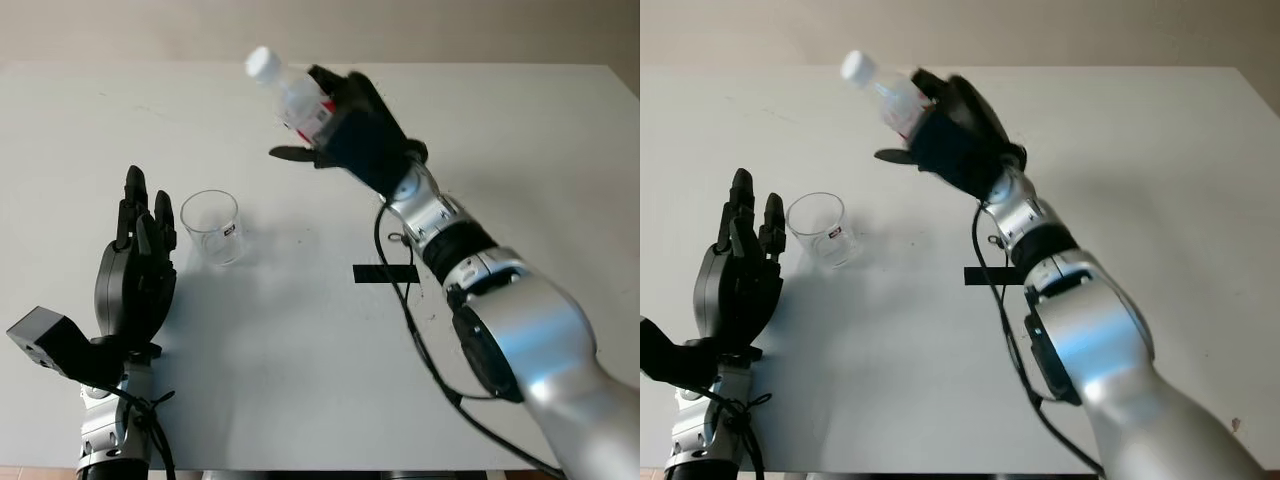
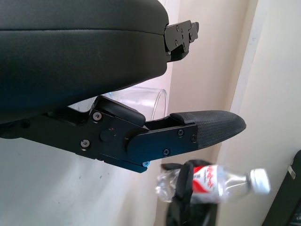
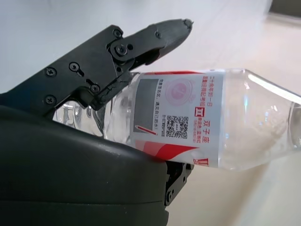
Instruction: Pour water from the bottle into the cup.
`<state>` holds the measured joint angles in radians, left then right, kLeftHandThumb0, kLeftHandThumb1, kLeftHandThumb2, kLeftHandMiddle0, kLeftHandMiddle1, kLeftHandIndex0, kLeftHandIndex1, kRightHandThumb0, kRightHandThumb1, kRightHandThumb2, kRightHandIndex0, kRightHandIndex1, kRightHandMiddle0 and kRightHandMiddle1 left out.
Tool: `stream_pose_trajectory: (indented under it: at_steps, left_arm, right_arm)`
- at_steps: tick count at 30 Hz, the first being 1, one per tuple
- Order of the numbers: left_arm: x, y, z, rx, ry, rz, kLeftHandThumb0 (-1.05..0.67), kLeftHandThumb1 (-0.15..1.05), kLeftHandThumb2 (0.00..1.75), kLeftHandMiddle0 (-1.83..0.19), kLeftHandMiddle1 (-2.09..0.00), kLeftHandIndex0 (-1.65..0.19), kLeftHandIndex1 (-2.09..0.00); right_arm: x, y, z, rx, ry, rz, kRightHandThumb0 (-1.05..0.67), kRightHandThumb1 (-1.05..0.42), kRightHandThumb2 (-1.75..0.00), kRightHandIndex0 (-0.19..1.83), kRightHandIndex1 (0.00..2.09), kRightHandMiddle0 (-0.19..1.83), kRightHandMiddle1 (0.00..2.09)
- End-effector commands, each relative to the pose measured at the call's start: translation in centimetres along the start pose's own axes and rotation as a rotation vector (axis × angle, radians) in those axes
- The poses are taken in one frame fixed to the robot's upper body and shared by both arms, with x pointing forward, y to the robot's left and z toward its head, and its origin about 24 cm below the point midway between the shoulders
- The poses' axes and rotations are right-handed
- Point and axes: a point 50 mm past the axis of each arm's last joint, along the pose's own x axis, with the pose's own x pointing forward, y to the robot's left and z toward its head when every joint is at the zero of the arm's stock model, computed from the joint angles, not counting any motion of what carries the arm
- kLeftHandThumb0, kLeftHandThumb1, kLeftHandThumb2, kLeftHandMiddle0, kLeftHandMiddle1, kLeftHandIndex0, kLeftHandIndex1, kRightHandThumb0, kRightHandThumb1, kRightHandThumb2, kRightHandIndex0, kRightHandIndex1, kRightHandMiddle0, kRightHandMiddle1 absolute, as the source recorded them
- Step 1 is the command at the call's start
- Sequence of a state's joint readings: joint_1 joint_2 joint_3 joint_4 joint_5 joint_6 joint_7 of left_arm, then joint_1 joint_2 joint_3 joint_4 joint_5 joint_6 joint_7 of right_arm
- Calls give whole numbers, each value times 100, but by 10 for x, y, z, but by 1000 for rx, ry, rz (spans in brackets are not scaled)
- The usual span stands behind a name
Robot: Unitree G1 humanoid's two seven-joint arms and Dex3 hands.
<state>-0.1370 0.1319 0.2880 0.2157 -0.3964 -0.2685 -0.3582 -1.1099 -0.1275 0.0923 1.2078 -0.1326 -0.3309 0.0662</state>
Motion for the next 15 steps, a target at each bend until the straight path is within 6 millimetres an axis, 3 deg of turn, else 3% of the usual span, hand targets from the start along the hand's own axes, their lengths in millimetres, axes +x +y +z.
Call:
stream_pose_trajectory:
  at_steps: [1,7,11,15]
  left_arm:
    - [-17,4,-21,-32,78,40,-79,105,60,19,-2,19,0]
    - [-17,5,-24,-40,92,38,-79,105,61,19,0,19,0]
    - [-16,5,-24,-35,87,37,-80,105,60,19,-1,19,0]
    - [-15,6,-22,-30,81,39,-80,105,60,19,-2,19,0]
  right_arm:
    - [-6,-7,-6,117,-14,-1,-33,-105,-38,124,209,85,209]
    - [-35,-14,-34,390,39,0,-34,-105,-41,125,209,76,209]
    - [-62,-14,-49,445,67,-5,-36,-105,-42,126,209,77,209]
    - [-86,-17,-50,474,44,-30,-39,-105,-41,123,209,78,209]
